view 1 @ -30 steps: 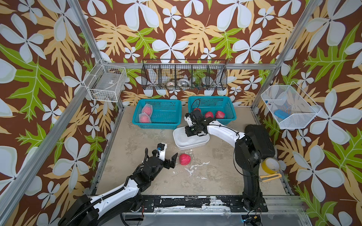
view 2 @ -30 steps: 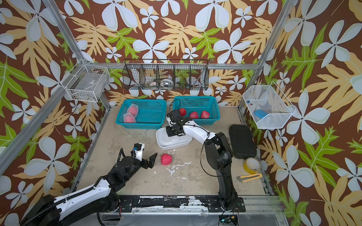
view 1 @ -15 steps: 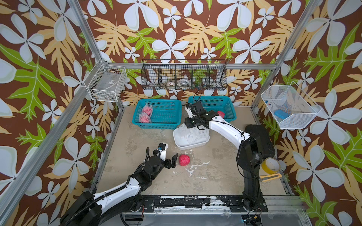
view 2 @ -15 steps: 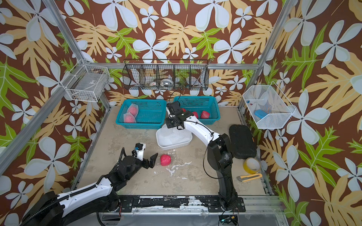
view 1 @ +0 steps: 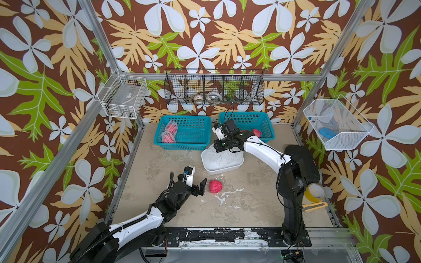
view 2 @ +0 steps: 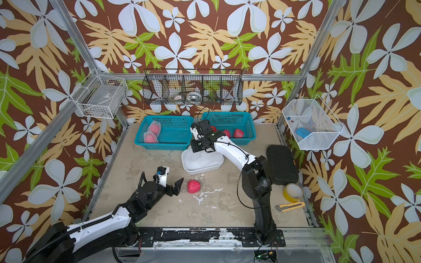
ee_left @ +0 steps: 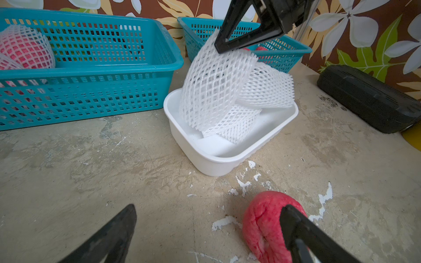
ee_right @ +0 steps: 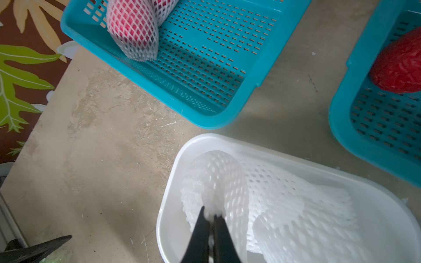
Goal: Remove foam nets from apples
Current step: Place the foam net into the storage box.
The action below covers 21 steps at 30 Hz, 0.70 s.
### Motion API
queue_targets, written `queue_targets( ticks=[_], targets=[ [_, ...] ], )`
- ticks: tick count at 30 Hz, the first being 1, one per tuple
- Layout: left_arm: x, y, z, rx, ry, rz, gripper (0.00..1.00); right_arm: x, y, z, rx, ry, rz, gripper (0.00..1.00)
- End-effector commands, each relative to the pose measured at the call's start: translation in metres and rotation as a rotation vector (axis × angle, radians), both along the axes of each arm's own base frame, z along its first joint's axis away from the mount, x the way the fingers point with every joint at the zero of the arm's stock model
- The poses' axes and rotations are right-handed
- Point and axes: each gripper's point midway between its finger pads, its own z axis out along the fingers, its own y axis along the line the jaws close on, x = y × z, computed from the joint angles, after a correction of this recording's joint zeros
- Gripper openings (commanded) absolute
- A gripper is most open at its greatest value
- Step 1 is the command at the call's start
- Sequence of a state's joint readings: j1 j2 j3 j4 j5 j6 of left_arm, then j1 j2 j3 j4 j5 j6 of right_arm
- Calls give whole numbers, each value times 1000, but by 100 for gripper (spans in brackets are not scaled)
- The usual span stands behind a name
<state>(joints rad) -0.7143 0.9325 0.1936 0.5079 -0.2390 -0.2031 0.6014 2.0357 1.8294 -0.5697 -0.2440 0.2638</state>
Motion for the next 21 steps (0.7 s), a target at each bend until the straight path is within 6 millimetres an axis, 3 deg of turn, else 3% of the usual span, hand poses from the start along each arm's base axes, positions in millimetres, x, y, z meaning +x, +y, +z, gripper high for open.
queue_targets(
  ticks=[1,7,15,21],
  targets=[
    [2,2,6,-6,-23,14,100,0,8,8,42,10,9,6],
    [1,4,4,-10,-23,17,100,-6,16,19,128,25,39,6],
    [1,4,3,-3,-21,20,100,9,-3,-23,-7,25,-63,4],
    [1,5,2,-3,-20,23,100,22,-25,-24,-112,-37,-147,3]
  ],
)
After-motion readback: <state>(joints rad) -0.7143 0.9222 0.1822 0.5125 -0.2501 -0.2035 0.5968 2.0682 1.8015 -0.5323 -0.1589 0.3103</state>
